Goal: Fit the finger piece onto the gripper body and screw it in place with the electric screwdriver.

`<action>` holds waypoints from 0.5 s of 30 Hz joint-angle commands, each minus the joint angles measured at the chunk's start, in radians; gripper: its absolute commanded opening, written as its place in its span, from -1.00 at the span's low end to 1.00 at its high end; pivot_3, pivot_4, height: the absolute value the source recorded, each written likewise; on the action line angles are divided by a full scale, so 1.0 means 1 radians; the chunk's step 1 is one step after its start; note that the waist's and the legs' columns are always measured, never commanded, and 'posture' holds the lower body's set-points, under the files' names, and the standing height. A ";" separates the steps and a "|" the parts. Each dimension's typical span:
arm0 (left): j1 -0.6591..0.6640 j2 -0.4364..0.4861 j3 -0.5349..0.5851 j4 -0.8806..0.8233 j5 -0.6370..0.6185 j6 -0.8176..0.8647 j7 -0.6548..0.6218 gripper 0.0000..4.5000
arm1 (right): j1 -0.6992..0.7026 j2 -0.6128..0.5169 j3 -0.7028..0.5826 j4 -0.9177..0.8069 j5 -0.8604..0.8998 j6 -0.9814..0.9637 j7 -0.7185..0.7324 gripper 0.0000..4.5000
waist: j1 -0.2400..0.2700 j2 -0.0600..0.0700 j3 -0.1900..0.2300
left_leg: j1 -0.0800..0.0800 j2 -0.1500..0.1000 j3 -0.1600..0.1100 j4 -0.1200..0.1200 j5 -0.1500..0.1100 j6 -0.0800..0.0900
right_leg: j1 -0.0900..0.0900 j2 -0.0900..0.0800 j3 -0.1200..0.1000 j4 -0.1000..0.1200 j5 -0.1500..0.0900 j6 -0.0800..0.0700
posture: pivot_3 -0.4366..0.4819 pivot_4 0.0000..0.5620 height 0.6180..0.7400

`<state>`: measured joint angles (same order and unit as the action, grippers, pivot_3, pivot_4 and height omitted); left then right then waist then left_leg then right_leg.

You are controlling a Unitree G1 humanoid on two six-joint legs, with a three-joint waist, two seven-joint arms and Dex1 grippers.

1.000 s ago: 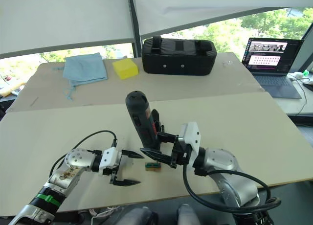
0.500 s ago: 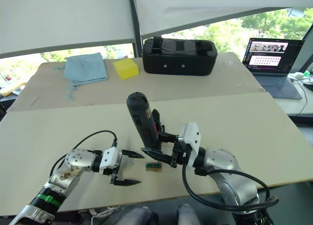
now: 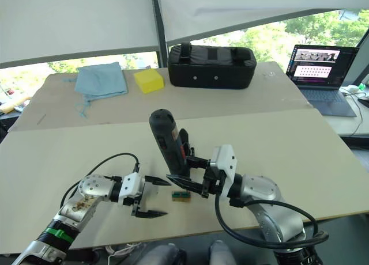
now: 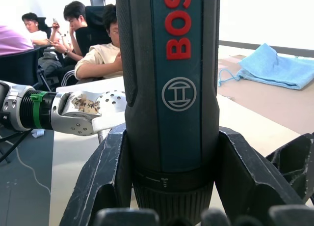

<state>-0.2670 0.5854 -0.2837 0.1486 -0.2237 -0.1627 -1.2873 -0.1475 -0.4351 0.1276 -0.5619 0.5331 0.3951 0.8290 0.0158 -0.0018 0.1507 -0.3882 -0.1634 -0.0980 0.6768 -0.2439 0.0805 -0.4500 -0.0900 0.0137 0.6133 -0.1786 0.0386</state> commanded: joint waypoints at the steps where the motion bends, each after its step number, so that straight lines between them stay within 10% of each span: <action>1: -0.002 0.021 0.007 -0.022 0.014 0.042 0.004 1.00 | -0.039 0.000 -0.020 -0.088 0.054 -0.002 -0.011 -0.15 | -0.001 0.000 0.000 | 0.000 0.000 0.000 0.000 0.000 0.000 | 0.000 0.000 0.000 0.000 0.000 0.000 | -0.05 -0.47 1.00; 15: -0.026 0.077 0.047 -0.136 -0.048 0.238 -0.022 1.00 | -0.214 -0.063 -0.131 -0.100 0.329 0.225 -0.110 -0.15 | -0.004 0.000 0.000 | -0.001 0.000 0.000 0.000 0.000 0.000 | -0.002 0.000 0.000 0.000 0.000 0.000 | -0.05 -0.47 1.00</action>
<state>-0.2720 0.6500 -0.2548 0.0172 -0.2681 0.0680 -1.3032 -0.3164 -0.5001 0.0376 -0.6190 0.7923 0.6070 0.7378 0.0121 -0.0019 0.1508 -0.3900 -0.1631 -0.0978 0.6763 -0.2440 0.0807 -0.4524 -0.0900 0.0141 0.6132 -0.1786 0.0385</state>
